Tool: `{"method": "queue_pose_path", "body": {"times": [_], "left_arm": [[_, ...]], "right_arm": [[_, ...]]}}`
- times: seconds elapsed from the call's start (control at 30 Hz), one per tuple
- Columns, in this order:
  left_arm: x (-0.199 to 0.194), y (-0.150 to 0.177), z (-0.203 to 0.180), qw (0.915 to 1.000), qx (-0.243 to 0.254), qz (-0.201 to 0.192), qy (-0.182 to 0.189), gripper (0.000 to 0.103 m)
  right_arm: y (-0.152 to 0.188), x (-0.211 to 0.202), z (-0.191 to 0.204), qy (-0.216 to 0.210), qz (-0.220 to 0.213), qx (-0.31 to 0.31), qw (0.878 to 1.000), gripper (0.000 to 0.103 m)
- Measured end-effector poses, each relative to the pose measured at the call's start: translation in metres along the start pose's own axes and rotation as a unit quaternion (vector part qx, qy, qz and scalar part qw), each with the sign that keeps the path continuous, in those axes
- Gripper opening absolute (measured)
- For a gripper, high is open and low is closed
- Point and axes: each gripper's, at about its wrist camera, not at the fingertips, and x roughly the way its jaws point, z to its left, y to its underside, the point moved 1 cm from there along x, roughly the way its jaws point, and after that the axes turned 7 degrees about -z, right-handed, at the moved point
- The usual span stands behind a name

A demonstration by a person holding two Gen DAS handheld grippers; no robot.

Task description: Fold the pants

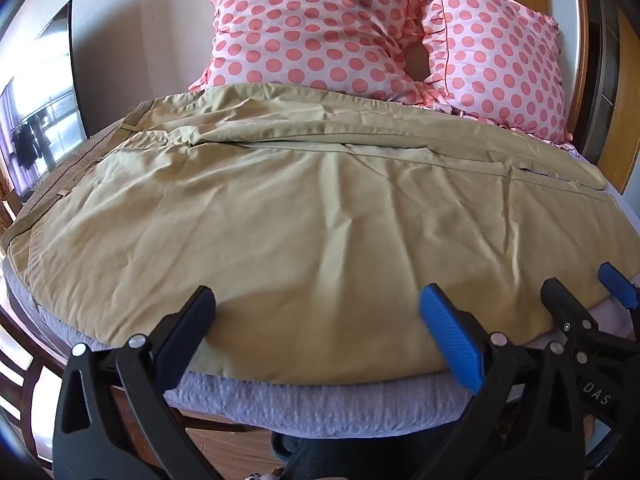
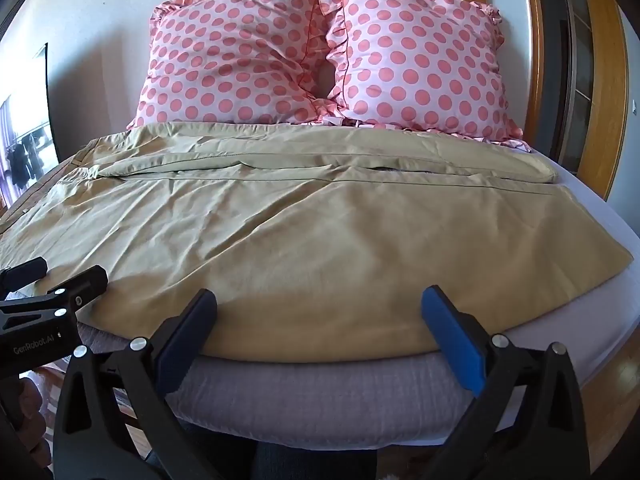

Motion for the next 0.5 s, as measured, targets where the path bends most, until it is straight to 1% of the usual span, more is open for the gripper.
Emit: {"method": "queue_pose_path", "body": {"times": [0.5], "left_arm": [[0.0003, 0.0001, -0.0001, 1.0, 0.0, 0.003, 0.0, 0.101]], "right_arm": [[-0.0004, 0.0004, -0.0004, 0.0, 0.003, 0.002, 1.0, 0.102]]}}
